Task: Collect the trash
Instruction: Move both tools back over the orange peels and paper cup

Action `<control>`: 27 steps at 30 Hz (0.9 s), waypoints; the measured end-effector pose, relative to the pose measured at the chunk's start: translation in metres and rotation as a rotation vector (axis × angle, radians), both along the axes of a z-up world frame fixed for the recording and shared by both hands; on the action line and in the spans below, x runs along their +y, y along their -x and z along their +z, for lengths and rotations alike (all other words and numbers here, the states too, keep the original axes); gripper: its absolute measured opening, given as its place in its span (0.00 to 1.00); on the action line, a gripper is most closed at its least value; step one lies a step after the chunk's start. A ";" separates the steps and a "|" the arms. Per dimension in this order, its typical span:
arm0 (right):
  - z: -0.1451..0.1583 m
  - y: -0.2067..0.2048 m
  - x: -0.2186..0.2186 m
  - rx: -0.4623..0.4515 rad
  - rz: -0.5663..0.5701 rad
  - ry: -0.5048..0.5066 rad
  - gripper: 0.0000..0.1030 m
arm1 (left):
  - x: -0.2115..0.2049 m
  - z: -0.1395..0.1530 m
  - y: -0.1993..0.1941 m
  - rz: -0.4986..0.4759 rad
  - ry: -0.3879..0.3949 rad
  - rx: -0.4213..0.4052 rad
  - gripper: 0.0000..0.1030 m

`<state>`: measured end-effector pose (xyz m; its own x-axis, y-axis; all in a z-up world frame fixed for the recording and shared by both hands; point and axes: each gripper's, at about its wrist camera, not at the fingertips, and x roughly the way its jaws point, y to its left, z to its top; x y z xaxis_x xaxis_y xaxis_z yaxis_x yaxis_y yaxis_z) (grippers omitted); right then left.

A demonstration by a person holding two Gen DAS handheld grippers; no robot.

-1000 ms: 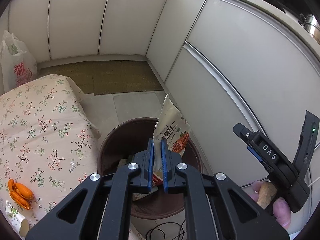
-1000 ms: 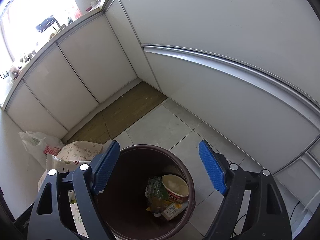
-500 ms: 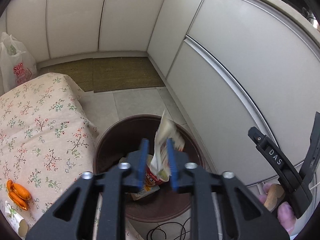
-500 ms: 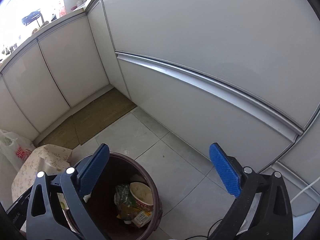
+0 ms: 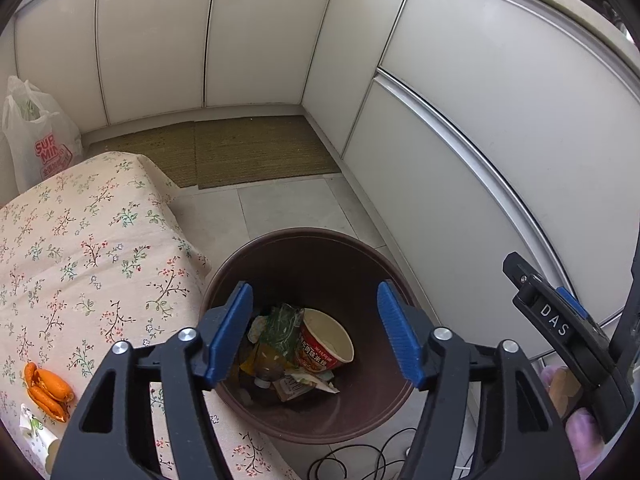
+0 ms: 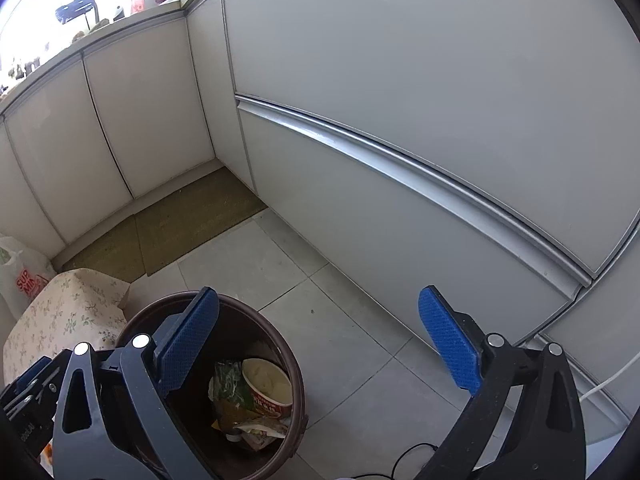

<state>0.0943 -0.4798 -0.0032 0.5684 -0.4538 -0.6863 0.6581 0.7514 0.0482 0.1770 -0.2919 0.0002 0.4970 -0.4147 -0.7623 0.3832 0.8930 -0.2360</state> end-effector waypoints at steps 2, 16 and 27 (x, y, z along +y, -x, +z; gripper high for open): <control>0.000 -0.001 0.001 0.005 0.004 0.001 0.93 | 0.002 0.000 0.000 0.011 -0.004 0.001 0.69; 0.005 0.001 0.023 0.018 0.059 0.064 0.93 | 0.014 0.003 0.010 0.078 -0.086 -0.062 0.78; 0.008 0.001 0.060 -0.028 0.115 0.088 0.93 | 0.067 0.013 0.022 0.211 -0.110 -0.124 0.85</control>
<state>0.0932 -0.4198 0.0050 0.6383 -0.4420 -0.6303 0.5665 0.8241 -0.0042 0.1547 -0.2249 0.0136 0.6558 -0.2096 -0.7253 0.2054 0.9740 -0.0958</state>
